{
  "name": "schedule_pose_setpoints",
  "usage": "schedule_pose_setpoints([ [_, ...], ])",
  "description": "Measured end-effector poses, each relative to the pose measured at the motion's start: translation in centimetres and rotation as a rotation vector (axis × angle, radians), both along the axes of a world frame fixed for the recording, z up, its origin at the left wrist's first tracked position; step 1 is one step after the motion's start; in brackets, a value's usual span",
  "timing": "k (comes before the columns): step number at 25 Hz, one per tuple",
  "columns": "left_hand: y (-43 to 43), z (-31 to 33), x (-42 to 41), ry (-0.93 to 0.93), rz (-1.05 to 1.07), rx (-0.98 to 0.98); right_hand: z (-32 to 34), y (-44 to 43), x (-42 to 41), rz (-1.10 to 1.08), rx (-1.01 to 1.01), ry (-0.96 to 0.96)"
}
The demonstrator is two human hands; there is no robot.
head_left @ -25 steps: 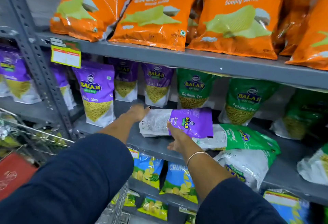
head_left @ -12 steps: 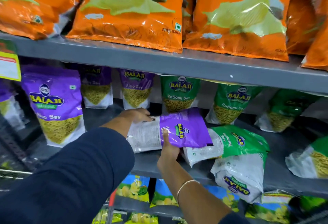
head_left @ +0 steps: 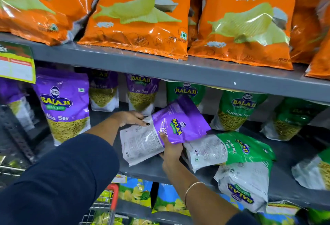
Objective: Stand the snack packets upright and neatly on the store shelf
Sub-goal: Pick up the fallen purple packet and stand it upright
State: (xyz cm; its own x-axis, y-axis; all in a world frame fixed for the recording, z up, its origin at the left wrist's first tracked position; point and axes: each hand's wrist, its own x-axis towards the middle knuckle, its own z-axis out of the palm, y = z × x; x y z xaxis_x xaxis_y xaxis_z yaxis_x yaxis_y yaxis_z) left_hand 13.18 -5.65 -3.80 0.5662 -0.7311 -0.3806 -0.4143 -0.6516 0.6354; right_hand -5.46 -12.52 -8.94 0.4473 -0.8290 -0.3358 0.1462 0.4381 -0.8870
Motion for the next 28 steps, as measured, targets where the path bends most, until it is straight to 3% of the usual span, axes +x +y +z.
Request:
schedule_pose_setpoints([
  [6, 5.6, 1.6, -1.6, 0.193, 0.188, -0.342, 5.8, -2.1, 2.0, 0.396, -0.391, -0.03],
  [9, 6.5, 0.3, -2.6, 0.129, 0.294, -0.499, 6.5, -2.3, 3.5, 0.487, -0.536, -0.003],
  [12, 7.0, -1.0, -2.7, 0.109, 0.374, -0.534, 5.9, -2.6, 4.3, 0.557, -0.598, 0.024],
  [14, 7.2, -0.9, -2.8, 0.179, 0.386, -0.533, 5.8, -2.4, 4.4, 0.536, -0.67, 0.125],
  [16, 7.8, -0.4, -2.9, 0.309, 0.352, -0.476, 5.6, -2.4, 4.4, 0.507, -0.782, 0.379],
  [18, 8.4, -0.2, -2.6, 0.381, 0.305, -0.385, 5.5, -2.3, 4.1, 0.519, -0.628, 0.546],
  [20, 8.8, 0.1, -2.5, 0.344, 0.293, -0.304, 5.5, -2.2, 3.9, 0.607, -0.369, 0.481],
  [24, 8.1, 0.6, -3.2, 0.243, 0.342, -0.344, 4.6, -2.6, 4.2, 0.679, -0.488, 0.442],
  [28, 7.6, -0.4, -3.3, 0.195, 0.35, -0.415, 3.6, -3.3, 3.6, 0.984, -0.65, 0.55],
])
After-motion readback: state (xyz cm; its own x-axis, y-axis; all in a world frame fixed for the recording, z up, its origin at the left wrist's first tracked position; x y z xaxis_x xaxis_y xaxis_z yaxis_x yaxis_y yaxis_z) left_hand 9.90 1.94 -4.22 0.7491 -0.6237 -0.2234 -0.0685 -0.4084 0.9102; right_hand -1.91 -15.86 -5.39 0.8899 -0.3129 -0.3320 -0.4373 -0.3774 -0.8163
